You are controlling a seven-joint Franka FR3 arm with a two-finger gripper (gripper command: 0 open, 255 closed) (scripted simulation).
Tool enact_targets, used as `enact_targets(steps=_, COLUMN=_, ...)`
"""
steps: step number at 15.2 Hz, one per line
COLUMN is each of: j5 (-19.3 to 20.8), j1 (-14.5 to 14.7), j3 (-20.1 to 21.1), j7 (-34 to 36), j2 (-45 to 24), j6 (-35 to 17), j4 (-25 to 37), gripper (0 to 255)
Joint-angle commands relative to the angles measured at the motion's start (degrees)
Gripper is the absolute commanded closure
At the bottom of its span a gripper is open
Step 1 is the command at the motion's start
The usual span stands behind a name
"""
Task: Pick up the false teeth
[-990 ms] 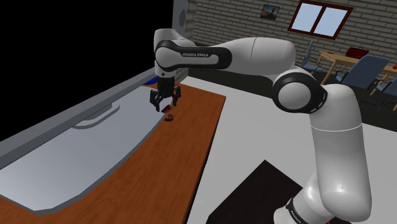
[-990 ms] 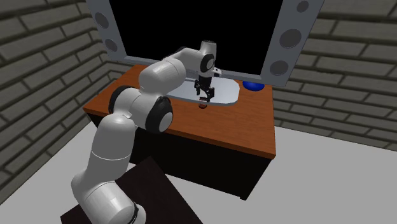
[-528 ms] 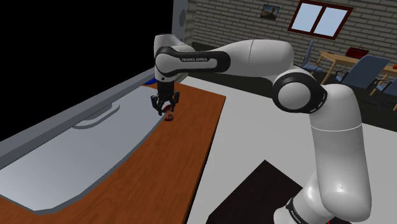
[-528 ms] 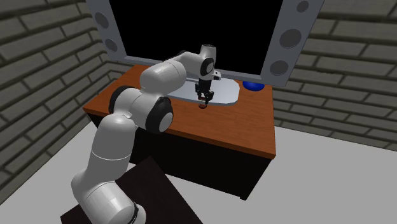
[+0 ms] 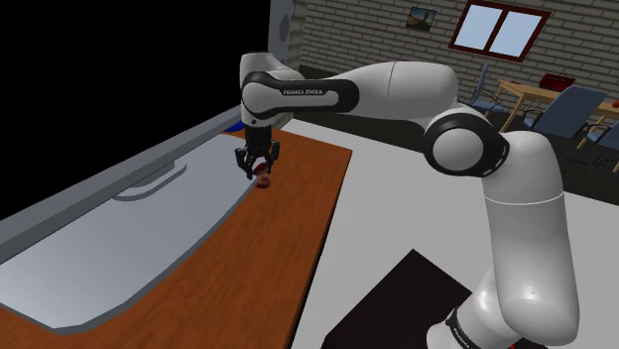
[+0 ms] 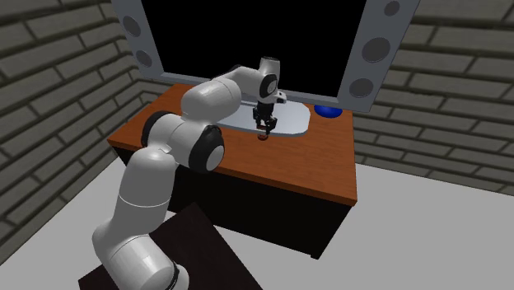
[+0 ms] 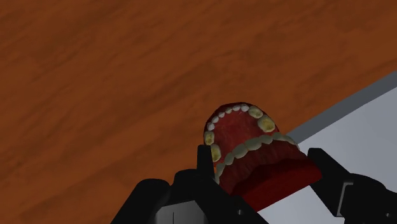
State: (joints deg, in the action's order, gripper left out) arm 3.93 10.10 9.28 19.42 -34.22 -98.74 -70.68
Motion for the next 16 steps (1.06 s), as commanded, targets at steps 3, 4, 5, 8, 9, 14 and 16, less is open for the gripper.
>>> enact_targets(steps=3, j5=0.0, j1=0.1, j3=0.0, j7=0.0, j2=0.1, j6=2.6, j4=2.5, gripper=255)
enact_targets(steps=4, j5=0.0, j1=0.2, j3=0.1, j7=0.0, j2=0.1, j6=3.4, j4=3.3, gripper=255)
enact_targets(steps=5, j5=0.0, j1=0.2, j3=0.1, j7=0.0, j2=0.1, j6=4.2, j4=4.1, gripper=255)
enact_targets(steps=8, j5=0.0, j1=0.4, j3=0.1, j7=0.0, j2=-0.2, j6=6.7, j4=6.8, gripper=255)
enact_targets(steps=9, j5=0.0, j1=0.4, j3=0.1, j7=-0.1, j2=-0.3, j6=7.5, j4=7.8, gripper=255)
enact_targets(steps=14, j5=0.1, j1=0.8, j3=0.1, j7=-0.1, j2=-1.3, j6=12.1, j4=13.4, gripper=255)
enact_targets(steps=16, j5=0.1, j1=0.8, j3=0.1, j7=-0.1, j2=-1.4, j6=12.2, j4=13.6, gripper=255)
